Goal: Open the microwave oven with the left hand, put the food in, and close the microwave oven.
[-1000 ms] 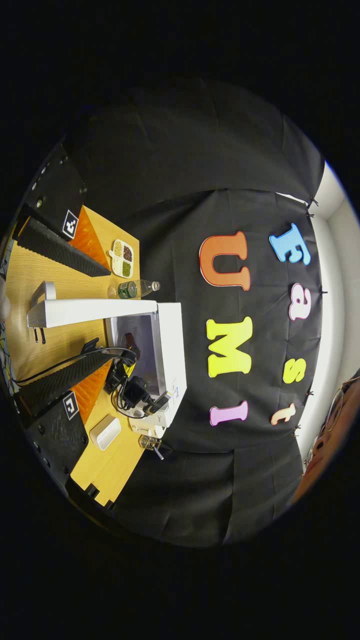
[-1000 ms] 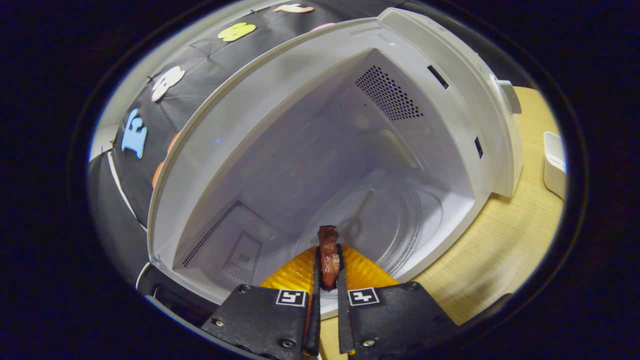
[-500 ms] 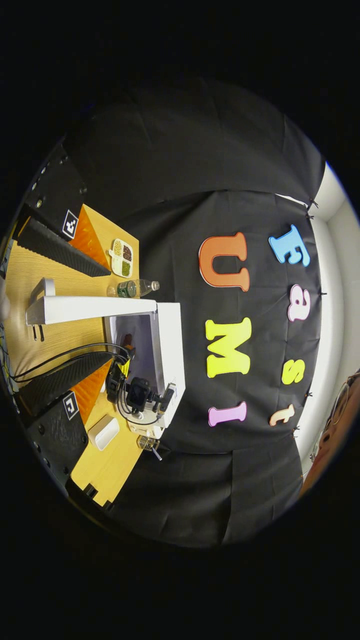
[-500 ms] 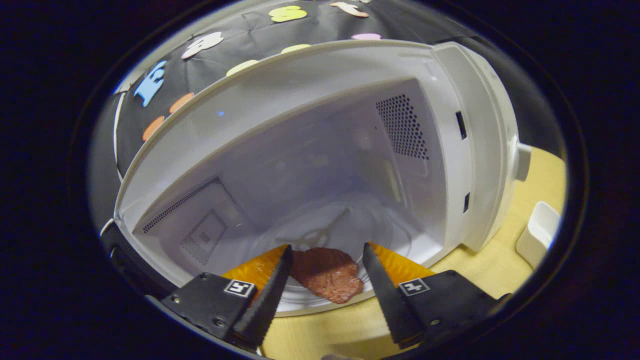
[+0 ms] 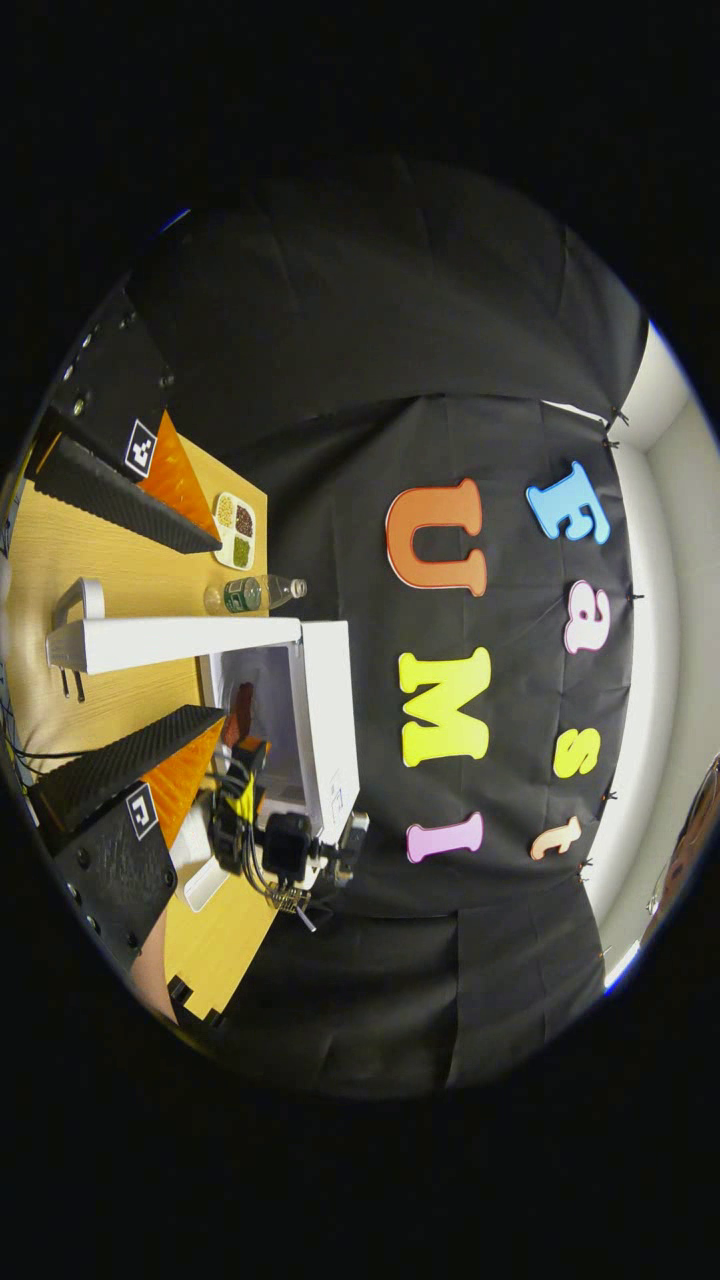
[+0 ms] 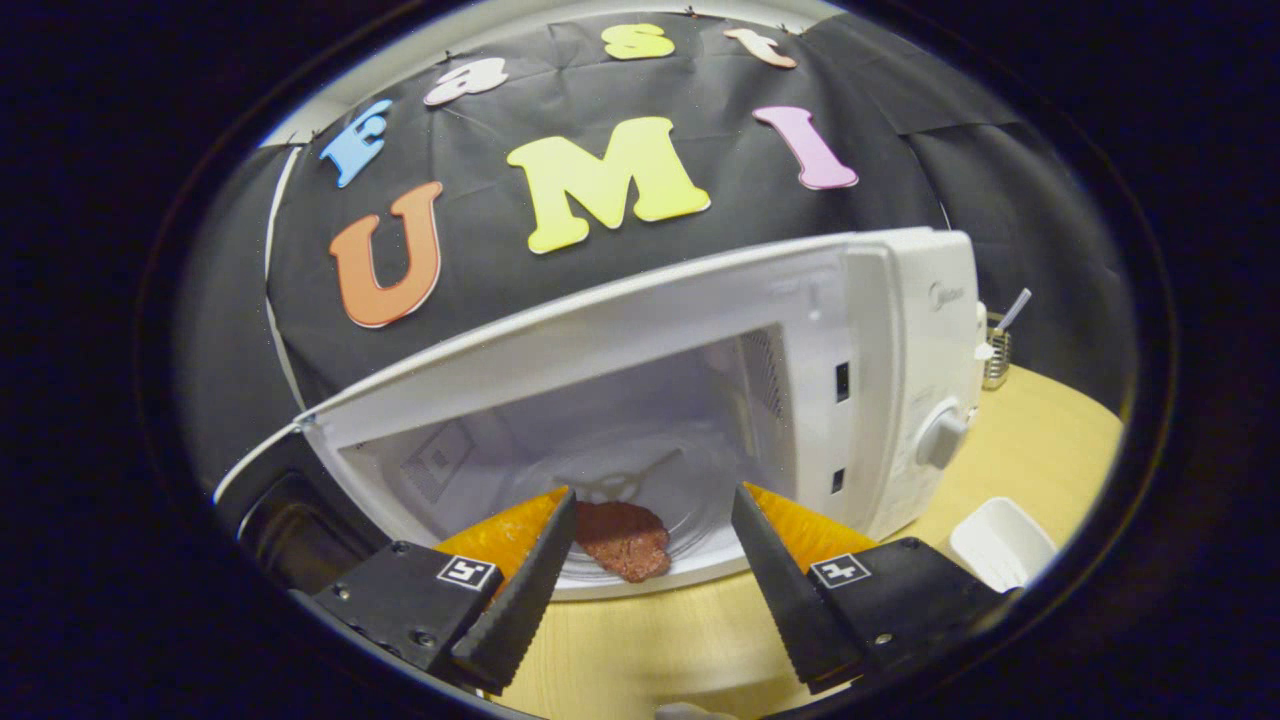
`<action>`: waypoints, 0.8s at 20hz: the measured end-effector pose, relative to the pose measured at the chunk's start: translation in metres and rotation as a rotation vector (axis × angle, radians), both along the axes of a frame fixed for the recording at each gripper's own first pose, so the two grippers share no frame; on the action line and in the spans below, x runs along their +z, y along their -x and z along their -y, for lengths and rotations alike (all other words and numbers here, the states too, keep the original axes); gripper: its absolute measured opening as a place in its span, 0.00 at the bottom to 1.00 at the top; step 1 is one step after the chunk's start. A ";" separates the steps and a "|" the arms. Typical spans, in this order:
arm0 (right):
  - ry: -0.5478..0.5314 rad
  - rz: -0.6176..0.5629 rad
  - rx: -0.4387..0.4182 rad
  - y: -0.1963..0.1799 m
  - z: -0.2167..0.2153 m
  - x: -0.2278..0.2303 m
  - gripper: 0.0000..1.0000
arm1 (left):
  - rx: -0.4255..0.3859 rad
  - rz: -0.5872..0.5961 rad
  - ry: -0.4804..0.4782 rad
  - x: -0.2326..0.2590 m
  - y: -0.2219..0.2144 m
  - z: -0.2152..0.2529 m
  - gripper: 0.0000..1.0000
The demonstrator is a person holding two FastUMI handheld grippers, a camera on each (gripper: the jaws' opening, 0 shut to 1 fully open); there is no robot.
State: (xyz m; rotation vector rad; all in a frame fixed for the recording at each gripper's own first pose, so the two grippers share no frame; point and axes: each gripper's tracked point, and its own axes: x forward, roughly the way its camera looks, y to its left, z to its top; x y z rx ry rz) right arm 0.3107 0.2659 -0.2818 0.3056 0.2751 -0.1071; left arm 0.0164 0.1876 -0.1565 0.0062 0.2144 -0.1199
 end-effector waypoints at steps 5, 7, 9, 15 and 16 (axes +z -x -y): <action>0.113 0.021 0.027 0.071 0.044 0.060 0.99 | 0.036 0.026 -0.008 0.004 0.005 -0.024 0.95; 0.149 0.023 0.044 0.101 0.058 0.080 0.99 | 0.047 0.027 -0.035 -0.002 0.008 -0.033 0.95; 0.182 0.021 0.080 0.132 0.066 0.094 0.99 | 0.051 0.016 -0.049 -0.010 0.013 -0.039 0.87; 0.231 -0.012 0.084 0.215 0.111 0.122 0.99 | 0.040 -0.049 -0.059 -0.049 0.023 -0.052 0.90; 0.238 -0.018 0.080 0.224 0.118 0.126 0.99 | 0.042 -0.057 -0.049 -0.054 0.024 -0.054 0.67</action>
